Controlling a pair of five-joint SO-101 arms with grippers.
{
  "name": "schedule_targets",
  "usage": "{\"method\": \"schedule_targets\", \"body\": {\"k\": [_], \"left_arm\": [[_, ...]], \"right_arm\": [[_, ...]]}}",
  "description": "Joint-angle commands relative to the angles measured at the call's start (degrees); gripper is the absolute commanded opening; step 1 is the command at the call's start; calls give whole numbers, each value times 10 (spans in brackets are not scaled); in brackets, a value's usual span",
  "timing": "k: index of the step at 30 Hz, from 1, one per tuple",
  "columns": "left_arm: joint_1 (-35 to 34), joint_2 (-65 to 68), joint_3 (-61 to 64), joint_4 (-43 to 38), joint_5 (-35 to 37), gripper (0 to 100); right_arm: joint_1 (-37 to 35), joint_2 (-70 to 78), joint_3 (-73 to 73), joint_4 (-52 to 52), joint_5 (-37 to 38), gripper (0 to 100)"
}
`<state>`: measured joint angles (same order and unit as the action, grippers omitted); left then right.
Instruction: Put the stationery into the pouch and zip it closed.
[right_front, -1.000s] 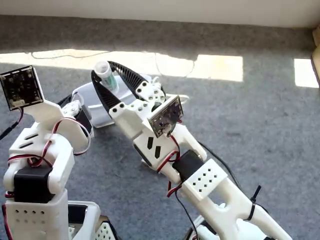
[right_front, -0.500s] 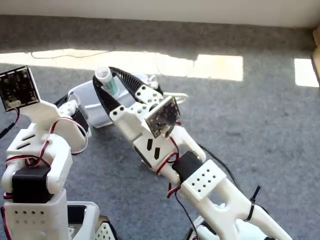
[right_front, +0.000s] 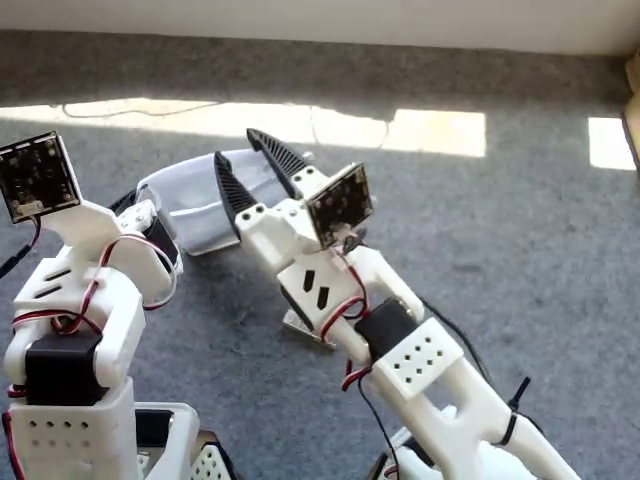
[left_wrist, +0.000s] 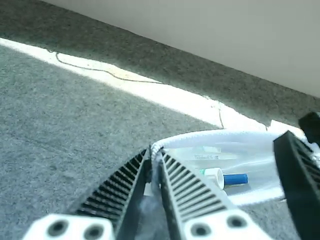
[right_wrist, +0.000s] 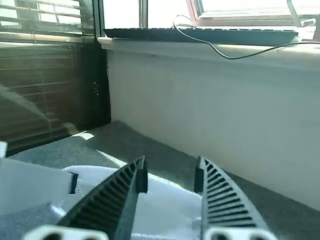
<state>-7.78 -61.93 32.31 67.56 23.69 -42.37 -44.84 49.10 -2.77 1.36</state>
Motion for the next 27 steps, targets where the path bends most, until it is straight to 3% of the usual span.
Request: {"method": "schedule_targets", "body": {"k": [1, 16, 22, 27], "left_arm": [[-9, -2, 0, 3, -4, 7], [-29, -2, 0, 2, -4, 7], [-48, -2, -1, 1, -4, 7], [-72, -3, -4, -1, -1, 7]], "right_arm": [[23, -63, -63, 63, -9, 142], [58, -102, -220, 332, -4, 142], [57, -103, -217, 455, 84, 142], [56, -107, -195, 536, 110, 142]]}}
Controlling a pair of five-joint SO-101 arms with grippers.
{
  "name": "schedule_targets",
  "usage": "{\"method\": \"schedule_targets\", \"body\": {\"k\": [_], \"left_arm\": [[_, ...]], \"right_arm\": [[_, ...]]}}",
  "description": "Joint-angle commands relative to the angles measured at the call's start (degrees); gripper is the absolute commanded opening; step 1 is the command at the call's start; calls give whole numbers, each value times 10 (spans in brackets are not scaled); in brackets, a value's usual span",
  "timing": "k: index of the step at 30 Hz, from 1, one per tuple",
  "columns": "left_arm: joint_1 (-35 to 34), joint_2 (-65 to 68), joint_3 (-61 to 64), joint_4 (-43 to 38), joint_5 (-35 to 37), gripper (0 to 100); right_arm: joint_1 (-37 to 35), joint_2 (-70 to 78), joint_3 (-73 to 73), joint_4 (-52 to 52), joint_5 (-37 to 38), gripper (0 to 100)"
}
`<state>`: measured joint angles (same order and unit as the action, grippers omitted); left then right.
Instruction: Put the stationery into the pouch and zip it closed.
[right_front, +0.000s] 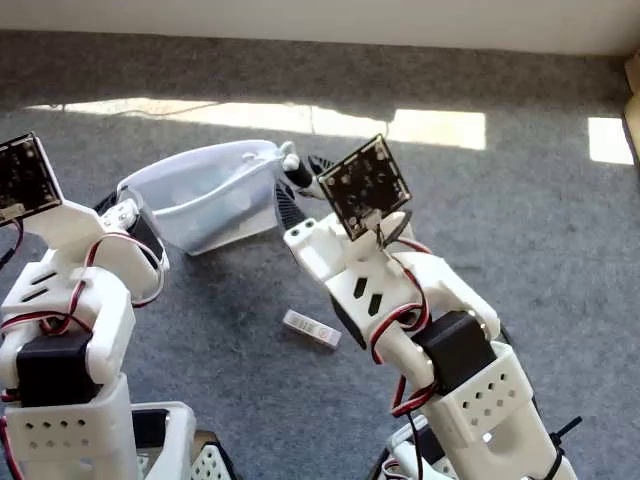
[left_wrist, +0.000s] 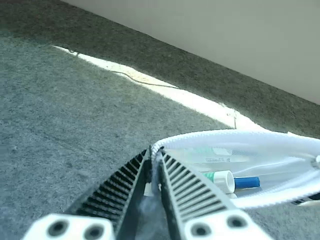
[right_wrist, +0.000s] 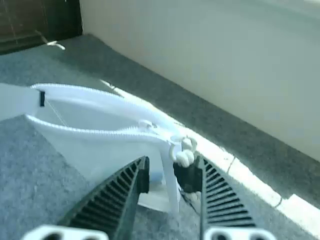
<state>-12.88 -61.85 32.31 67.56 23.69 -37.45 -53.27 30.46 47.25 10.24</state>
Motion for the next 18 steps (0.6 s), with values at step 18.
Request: {"method": "schedule_targets", "body": {"k": [18], "left_arm": [[-80, -4, -2, -1, 15, 7]], "right_arm": [[-95, -17, 196, 78, 116, 142]]}}
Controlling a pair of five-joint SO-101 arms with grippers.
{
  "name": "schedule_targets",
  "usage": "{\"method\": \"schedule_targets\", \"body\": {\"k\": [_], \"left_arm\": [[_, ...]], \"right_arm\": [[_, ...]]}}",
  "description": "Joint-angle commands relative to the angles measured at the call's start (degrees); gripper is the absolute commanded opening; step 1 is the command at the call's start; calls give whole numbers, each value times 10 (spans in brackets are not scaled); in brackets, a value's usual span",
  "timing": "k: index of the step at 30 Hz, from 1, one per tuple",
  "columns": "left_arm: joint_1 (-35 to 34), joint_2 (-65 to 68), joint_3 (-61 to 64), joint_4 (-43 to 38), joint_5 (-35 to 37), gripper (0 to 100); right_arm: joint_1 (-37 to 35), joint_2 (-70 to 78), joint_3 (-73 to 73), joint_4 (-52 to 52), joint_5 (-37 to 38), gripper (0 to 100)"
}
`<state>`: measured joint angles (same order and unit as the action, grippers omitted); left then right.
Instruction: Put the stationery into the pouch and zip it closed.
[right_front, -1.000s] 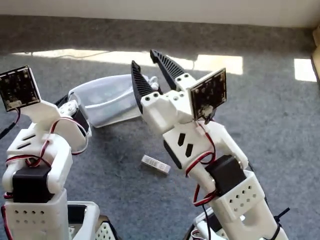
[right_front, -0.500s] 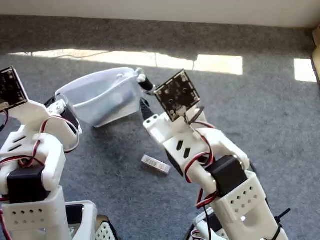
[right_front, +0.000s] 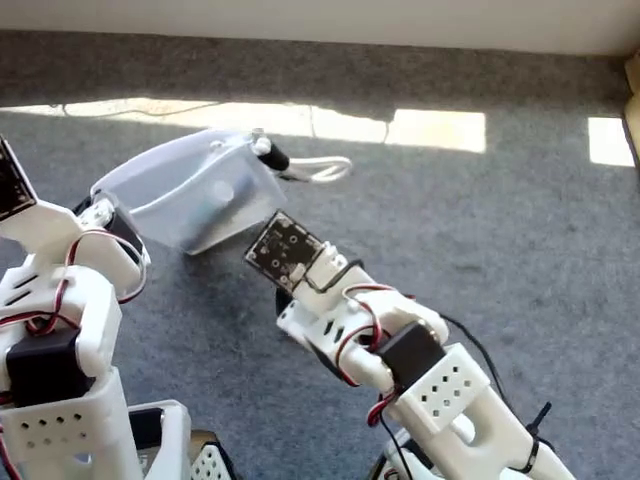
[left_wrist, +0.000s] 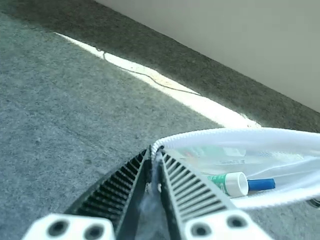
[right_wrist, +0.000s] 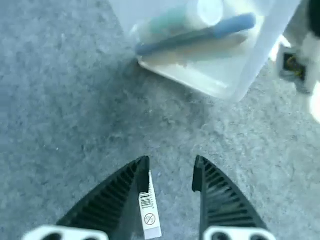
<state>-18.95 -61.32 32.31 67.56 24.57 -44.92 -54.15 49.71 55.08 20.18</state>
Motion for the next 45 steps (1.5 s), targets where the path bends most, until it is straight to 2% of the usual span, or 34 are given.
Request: {"method": "schedule_targets", "body": {"k": [1, 9, 26, 43, 45], "left_arm": [[-20, -9, -2, -1, 6, 7], [-20, -9, -1, 2, 6, 7], [-20, -9, 0, 3, 4, 7], [-20, -9, 0, 4, 4, 7], [-20, -9, 0, 4, 4, 7]], "right_arm": [[-20, -7, 10, -1, 22, 142], [-21, 144, 15, -3, 23, 146], [-39, 375, -108, -13, 21, 146], [-11, 487, -146, -13, 25, 146], [-11, 500, -145, -13, 42, 146]]}}
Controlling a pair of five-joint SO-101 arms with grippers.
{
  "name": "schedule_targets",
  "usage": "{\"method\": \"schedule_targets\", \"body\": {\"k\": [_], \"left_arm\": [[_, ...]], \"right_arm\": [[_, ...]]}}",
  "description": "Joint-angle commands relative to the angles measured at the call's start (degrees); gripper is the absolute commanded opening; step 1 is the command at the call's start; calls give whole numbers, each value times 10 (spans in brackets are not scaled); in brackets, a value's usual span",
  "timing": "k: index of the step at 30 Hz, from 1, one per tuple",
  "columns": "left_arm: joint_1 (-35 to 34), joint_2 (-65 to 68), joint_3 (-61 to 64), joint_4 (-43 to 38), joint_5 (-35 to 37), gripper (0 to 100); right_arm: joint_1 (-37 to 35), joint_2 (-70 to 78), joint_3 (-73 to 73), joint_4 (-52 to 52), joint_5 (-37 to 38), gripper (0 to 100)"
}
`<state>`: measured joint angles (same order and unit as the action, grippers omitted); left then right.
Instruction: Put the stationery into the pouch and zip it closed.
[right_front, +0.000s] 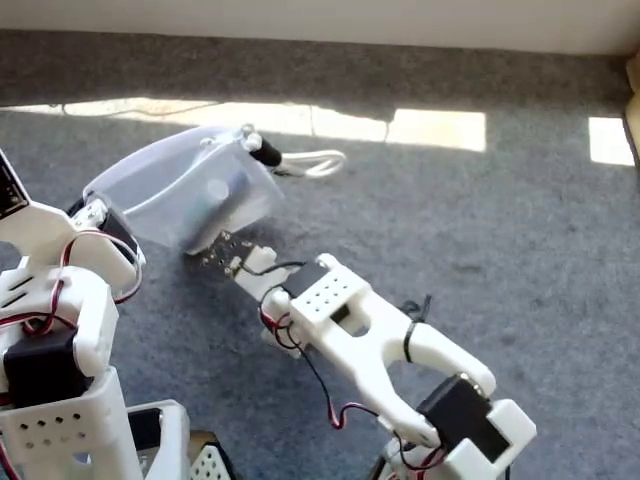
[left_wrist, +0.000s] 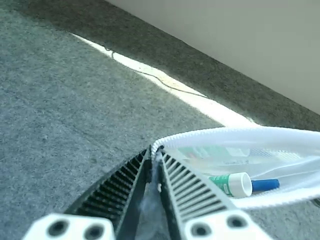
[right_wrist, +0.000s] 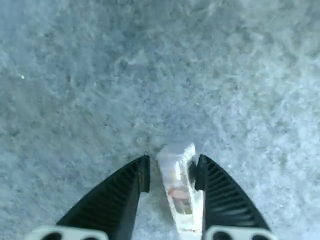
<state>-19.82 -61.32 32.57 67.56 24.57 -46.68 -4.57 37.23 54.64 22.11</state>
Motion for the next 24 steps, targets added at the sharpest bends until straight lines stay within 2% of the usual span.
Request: {"method": "schedule_targets", "body": {"k": [1, 5, 21, 24], "left_arm": [[-11, -9, -3, 4, 4, 7], [-11, -9, -3, 4, 4, 7], [-11, -9, -3, 4, 4, 7], [-10, -9, -3, 4, 4, 7]], "right_arm": [[7, 11, -21, -8, 36, 146], [7, 40, -21, -8, 64, 142], [34, 44, -20, -5, 65, 141], [35, 44, -16, -4, 104, 141]]}}
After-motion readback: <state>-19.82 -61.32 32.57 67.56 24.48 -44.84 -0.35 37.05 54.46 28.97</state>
